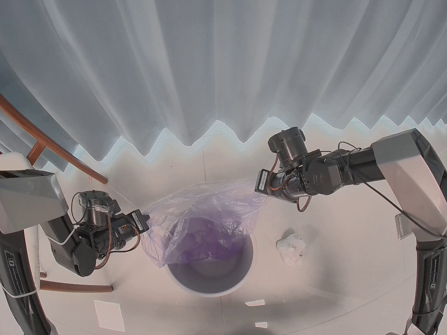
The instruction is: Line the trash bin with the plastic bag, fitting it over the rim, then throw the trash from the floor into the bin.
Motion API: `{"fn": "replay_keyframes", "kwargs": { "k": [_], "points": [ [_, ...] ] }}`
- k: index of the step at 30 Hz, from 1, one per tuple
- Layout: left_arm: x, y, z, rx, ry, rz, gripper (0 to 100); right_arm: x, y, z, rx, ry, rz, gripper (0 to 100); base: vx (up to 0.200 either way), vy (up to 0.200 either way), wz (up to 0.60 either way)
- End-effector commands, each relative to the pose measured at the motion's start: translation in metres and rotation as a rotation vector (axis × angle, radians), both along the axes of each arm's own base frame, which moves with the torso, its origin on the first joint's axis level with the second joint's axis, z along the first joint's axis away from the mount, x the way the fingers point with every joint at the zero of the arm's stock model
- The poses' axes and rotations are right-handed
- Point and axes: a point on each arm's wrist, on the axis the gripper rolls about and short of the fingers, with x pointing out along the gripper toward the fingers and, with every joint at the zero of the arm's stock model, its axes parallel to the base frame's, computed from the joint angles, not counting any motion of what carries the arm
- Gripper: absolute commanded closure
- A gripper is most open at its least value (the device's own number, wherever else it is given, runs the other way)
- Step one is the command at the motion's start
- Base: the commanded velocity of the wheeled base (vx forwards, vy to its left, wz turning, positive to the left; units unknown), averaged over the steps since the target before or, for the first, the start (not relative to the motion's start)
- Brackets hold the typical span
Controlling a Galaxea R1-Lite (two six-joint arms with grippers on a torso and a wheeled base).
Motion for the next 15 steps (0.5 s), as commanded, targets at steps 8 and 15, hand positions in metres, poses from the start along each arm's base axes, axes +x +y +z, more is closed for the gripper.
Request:
{"fn": "replay_keyframes", "kwargs": {
  "k": [8, 15],
  "points": [
    [0.000, -0.002, -0.002, 0.008, -0.003, 0.016, 100, 0.002, 0.004, -0.005, 0.027, 0.011, -0.038, 0, 0.000, 0.000, 0.00],
    [0.000, -0.001, 0.017, -0.027, -0.079, 0.029, 0, -0.038, 0.006, 0.041, 0.147, 0.046, -0.096, 0, 0.000, 0.000, 0.00]
  ]
}}
